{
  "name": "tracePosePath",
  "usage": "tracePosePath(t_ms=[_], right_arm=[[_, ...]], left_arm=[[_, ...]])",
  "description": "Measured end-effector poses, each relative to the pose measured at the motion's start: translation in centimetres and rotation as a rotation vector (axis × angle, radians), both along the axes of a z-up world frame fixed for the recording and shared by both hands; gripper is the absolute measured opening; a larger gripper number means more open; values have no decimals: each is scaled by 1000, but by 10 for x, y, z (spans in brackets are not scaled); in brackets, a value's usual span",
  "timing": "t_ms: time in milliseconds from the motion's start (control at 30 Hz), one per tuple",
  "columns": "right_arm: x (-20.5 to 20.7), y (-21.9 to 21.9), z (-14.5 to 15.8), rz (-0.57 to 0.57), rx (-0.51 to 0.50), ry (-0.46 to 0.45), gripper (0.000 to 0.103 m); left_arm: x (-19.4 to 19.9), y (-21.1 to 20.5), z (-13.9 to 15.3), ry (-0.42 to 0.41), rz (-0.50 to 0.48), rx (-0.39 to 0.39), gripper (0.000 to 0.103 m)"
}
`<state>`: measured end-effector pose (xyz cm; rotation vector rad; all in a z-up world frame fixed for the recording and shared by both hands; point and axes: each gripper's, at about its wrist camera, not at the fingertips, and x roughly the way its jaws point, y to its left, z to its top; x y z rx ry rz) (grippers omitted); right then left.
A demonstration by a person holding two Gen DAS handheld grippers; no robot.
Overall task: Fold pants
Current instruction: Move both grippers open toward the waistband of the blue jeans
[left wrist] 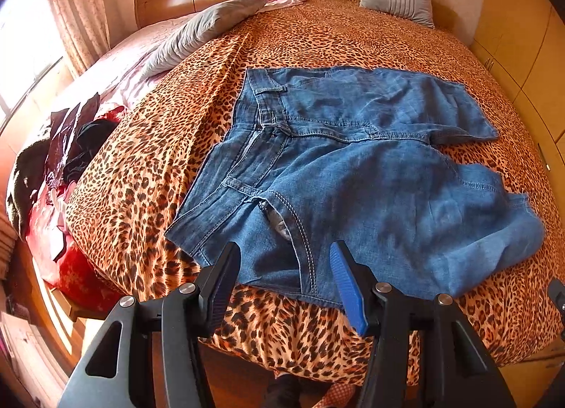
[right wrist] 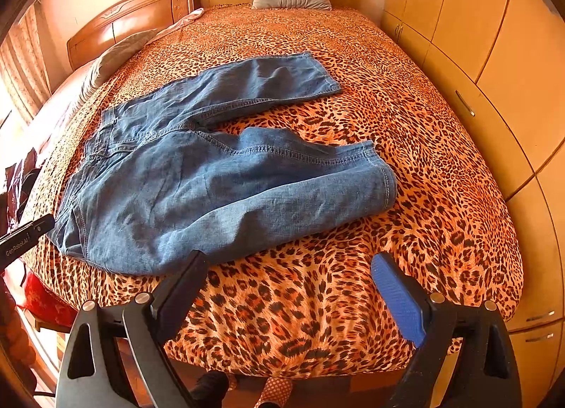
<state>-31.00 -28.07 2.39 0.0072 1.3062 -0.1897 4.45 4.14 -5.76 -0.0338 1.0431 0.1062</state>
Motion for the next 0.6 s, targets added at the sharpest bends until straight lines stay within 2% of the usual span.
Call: tracePosePath(t_ms=[600], right_arm=[[4,5,-2,-25,-10,9,95]], left_arm=[[10,0,1,-8,-55,3,52]])
